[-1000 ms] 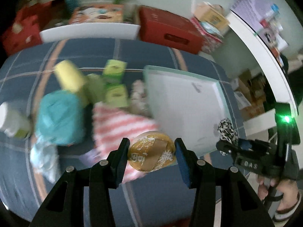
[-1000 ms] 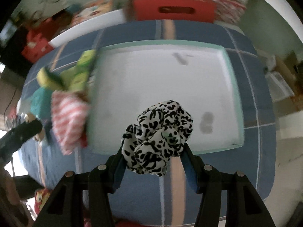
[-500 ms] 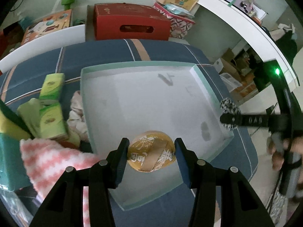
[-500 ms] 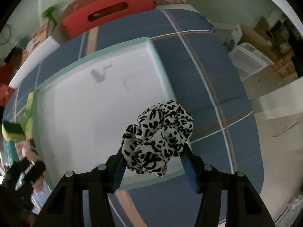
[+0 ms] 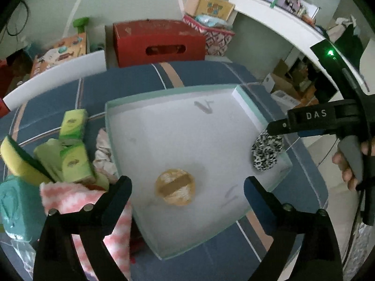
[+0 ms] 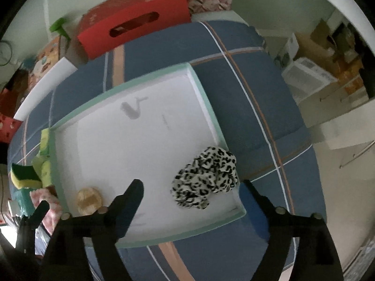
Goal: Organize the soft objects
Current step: 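Carry the disc and scrunchie into the white tray and open both tools, then grasp the light-blue face mask with the left tool while the right tool grasps the pink zigzag cloth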
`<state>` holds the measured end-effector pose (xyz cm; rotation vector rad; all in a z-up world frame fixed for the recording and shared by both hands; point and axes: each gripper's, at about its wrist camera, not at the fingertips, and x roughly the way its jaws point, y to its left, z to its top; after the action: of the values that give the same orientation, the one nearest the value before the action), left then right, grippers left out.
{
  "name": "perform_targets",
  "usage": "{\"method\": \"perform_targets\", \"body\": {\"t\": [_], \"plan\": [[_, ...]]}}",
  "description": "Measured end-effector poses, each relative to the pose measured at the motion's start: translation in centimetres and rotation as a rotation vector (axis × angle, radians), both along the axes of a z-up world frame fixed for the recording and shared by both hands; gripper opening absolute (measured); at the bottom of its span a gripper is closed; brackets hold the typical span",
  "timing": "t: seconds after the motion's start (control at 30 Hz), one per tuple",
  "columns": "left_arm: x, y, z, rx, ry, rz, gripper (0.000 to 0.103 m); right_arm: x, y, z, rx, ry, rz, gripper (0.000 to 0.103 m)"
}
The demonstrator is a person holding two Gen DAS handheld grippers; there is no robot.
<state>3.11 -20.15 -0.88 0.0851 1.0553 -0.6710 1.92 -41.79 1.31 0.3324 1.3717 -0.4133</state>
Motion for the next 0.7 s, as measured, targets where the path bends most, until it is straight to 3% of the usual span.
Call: {"method": "perform_targets", "body": {"t": [0.33,0.5,0.7], "plan": [[-0.4,9.4,4.3,-0.084,-0.079,0.167,0.099,0.4,5.0,8.2,-0.084,-0.07,0.095,0.09],[0.3,16.0,4.3,0.036,-0.137,0.325,0.099,0.9,9.2,9.7,-0.103,-0.078,0.183,0.09],[0.8,25.5,2.9,0.079,-0.108,0.516,0.099,2.3,14.3,9.4,-0.062,-0.114,0.254,0.09]]}}
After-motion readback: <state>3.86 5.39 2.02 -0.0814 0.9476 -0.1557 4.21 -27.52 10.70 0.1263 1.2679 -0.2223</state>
